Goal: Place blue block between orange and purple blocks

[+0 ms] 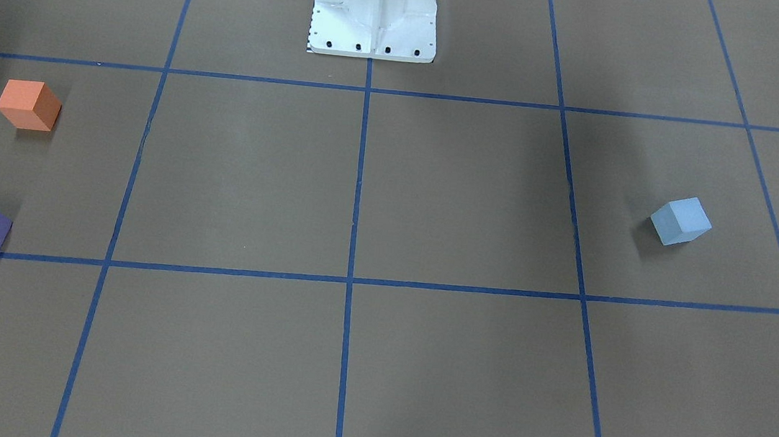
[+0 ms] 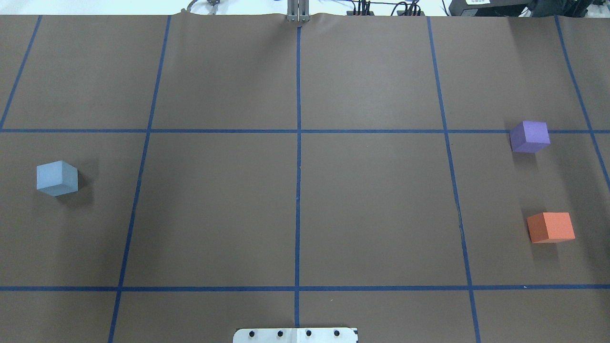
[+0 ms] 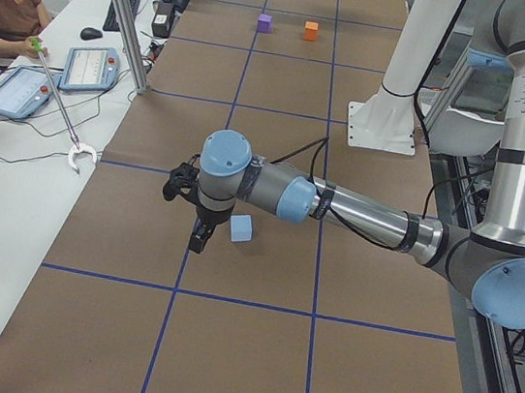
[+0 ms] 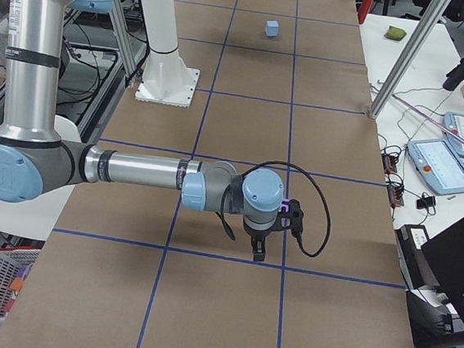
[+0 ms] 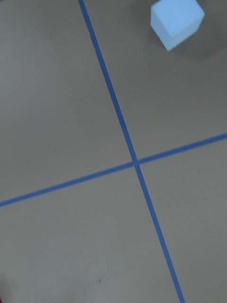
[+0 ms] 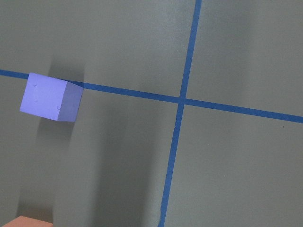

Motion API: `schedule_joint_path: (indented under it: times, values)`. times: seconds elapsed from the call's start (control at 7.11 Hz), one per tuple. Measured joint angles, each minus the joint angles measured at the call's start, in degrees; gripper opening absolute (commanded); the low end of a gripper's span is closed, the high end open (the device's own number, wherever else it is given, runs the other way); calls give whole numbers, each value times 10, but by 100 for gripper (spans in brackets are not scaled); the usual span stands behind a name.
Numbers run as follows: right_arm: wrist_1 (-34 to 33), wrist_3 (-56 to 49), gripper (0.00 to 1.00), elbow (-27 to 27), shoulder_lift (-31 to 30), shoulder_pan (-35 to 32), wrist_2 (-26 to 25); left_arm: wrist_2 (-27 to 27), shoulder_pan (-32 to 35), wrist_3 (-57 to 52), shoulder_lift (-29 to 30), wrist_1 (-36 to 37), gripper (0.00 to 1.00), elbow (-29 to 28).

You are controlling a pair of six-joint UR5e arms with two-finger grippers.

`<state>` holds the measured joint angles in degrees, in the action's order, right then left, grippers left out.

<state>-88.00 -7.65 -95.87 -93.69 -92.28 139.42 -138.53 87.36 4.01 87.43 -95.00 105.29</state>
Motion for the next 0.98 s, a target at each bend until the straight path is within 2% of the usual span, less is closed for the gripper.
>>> schedule_joint_path:
  times: [0.28, 0.42, 0.7, 0.98]
  values:
    - [0, 0, 100, -1, -1, 0, 0, -6, -42, 141, -4, -43, 100, 8]
    - [0, 0, 100, -2, -1, 0, 0, 9, -69, 192, -5, -50, 100, 11]
    - [0, 0, 100, -3, -1, 0, 1, 82, -157, 307, -7, -61, 100, 27]
    - [0, 0, 100, -4, -1, 0, 1, 119, -222, 390, -8, -94, 100, 27]
